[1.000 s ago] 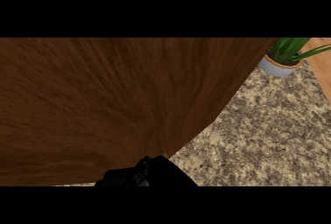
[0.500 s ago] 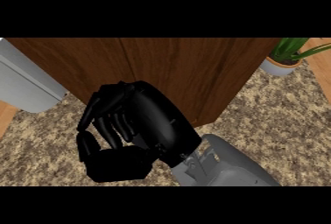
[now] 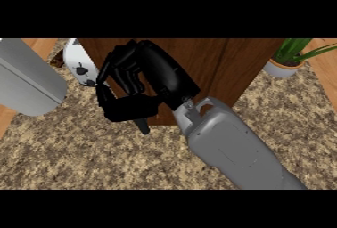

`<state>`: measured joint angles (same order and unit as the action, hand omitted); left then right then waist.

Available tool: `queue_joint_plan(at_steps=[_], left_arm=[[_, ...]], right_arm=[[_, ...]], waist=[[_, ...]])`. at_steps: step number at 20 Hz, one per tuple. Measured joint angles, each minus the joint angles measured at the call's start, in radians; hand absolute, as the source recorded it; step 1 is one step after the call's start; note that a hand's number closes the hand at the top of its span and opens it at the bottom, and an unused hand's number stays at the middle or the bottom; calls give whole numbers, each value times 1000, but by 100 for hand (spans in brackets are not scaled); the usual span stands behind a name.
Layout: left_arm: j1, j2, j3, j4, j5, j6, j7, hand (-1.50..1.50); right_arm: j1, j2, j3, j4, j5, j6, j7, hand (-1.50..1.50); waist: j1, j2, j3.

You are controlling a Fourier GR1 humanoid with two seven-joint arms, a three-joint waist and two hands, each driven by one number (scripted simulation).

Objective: Pick up the wine, place it into the cabinet and close the cabinet

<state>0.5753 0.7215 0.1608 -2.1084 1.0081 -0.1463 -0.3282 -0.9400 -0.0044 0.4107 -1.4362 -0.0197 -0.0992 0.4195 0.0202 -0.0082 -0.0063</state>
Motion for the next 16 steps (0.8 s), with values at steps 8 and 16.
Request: queue_joint_plan(at_steps=[8,16], left_arm=[[-91,-52,-110,-13,-84,91,43,-150],[-169,-103,-188,0,-147,167,56,-150]], right_arm=[[-36,-10,-43,107,-27,83,-109,150],[-50,-36,-49,154,-45,151,-204,150]], waist=[[2,-11,-8],[6,-15,-16]])
